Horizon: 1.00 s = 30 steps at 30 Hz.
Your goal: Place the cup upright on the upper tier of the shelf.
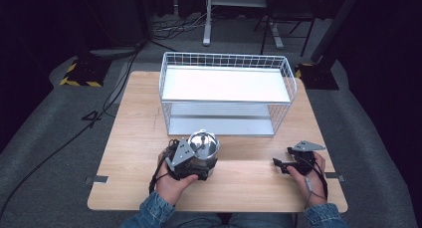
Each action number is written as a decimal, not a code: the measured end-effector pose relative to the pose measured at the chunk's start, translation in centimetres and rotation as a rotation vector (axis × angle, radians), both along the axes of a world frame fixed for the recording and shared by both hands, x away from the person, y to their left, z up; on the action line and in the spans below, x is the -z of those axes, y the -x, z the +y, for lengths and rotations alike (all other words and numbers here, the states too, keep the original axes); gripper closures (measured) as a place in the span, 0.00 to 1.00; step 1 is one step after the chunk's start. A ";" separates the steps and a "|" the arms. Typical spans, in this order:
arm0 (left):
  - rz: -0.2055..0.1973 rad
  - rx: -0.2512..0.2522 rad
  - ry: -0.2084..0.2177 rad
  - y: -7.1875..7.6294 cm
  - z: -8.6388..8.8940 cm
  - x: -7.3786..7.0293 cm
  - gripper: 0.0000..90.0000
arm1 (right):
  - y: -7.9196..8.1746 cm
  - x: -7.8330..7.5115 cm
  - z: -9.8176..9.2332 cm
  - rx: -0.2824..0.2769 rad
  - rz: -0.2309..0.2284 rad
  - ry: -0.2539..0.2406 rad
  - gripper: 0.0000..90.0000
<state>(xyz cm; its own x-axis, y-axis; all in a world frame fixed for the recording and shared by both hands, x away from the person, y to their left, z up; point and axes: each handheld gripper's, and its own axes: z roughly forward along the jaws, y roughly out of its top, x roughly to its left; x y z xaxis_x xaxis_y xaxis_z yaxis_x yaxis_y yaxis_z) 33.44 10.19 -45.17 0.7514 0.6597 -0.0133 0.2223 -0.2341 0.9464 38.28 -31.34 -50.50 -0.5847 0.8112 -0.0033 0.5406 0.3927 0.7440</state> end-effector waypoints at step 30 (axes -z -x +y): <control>-0.025 0.080 0.008 -2.5 0.5 -9.7 0.04 | 0.0 0.0 0.0 0.000 -0.001 0.001 0.22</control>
